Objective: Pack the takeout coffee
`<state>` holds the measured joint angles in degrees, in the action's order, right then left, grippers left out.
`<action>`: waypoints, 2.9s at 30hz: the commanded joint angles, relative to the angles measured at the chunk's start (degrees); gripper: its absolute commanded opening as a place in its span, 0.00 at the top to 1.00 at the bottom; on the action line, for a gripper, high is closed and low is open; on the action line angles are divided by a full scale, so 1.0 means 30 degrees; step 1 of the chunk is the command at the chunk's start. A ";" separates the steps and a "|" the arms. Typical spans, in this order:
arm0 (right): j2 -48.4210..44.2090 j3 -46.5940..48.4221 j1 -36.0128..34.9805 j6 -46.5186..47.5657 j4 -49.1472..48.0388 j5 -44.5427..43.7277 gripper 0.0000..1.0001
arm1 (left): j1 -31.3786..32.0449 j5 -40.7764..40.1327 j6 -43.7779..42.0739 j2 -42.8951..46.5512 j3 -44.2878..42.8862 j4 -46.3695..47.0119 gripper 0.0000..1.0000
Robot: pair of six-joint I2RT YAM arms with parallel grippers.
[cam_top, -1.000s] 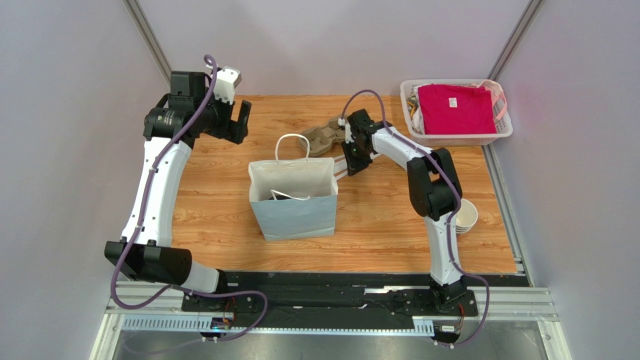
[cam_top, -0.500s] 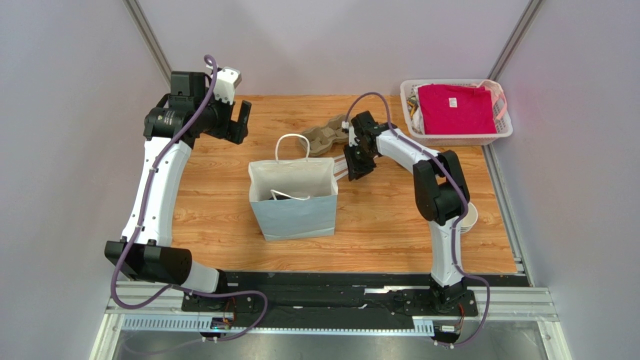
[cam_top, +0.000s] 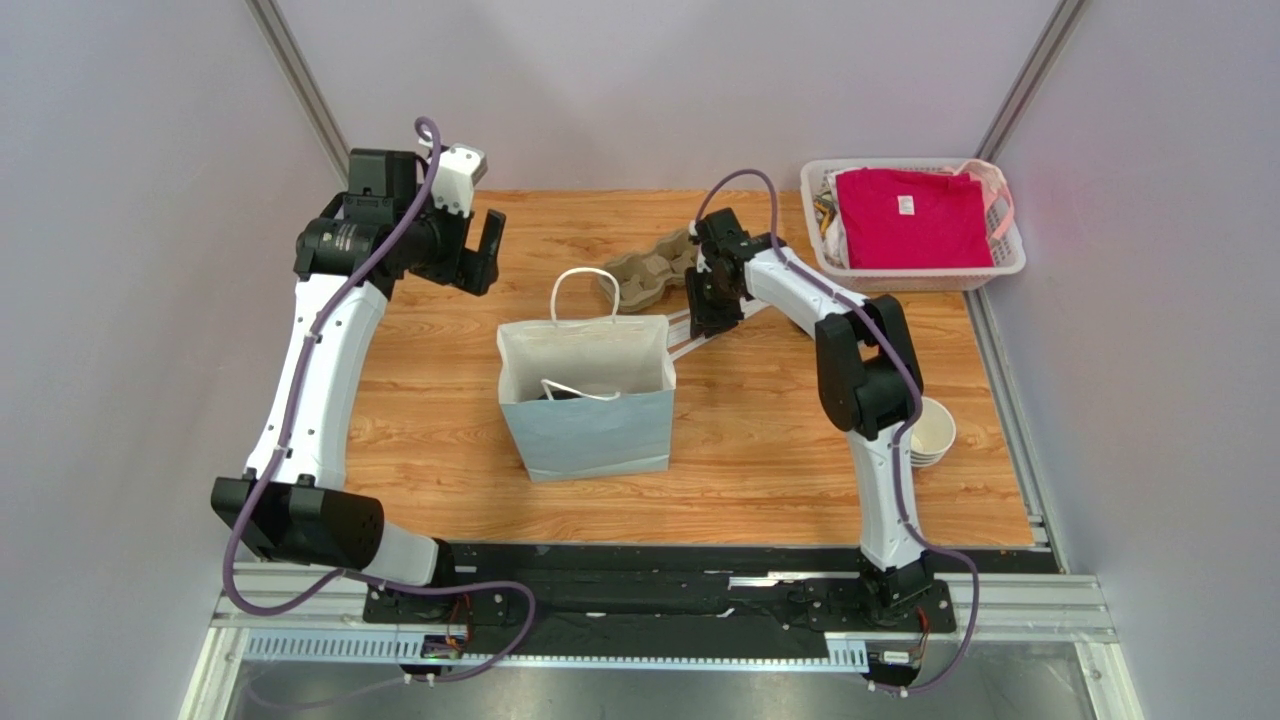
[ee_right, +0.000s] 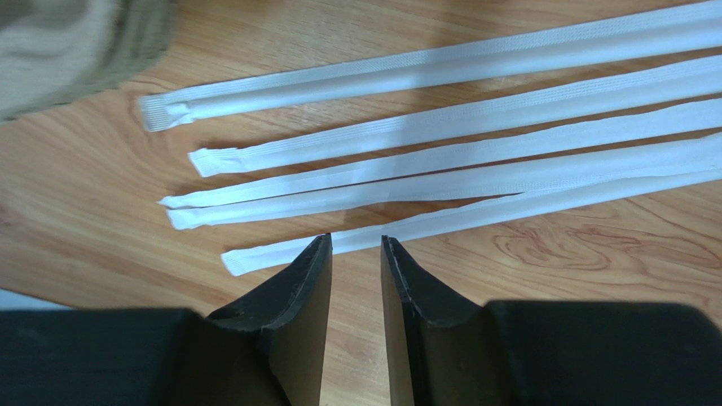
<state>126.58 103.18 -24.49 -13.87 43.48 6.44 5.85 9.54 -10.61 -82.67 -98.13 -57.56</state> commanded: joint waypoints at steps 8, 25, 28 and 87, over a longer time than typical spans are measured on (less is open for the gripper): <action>0.0025 -0.0874 -0.0098 0.1748 0.1321 -0.1296 0.73 | -0.0162 0.0482 -0.0125 -0.0156 -0.0073 0.0467 0.05; -0.3847 -0.2637 0.1015 0.5617 0.3934 0.2014 0.66 | -0.0162 0.1067 -0.0184 -0.0362 -0.0279 0.0525 0.05; -0.2825 -0.1145 0.1015 0.7191 0.3903 0.2015 0.58 | -0.0162 0.1097 -0.0271 -0.0421 -0.0367 0.0466 0.05; -0.1849 -0.4740 0.0195 2.2612 0.1853 0.1341 0.84 | -0.0162 0.1449 -0.0330 -0.2354 -0.2827 -0.0706 0.06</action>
<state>122.87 94.48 -23.03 52.86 49.36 13.10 5.80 13.21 -12.51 -89.67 -103.37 -59.37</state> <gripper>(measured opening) 0.210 0.945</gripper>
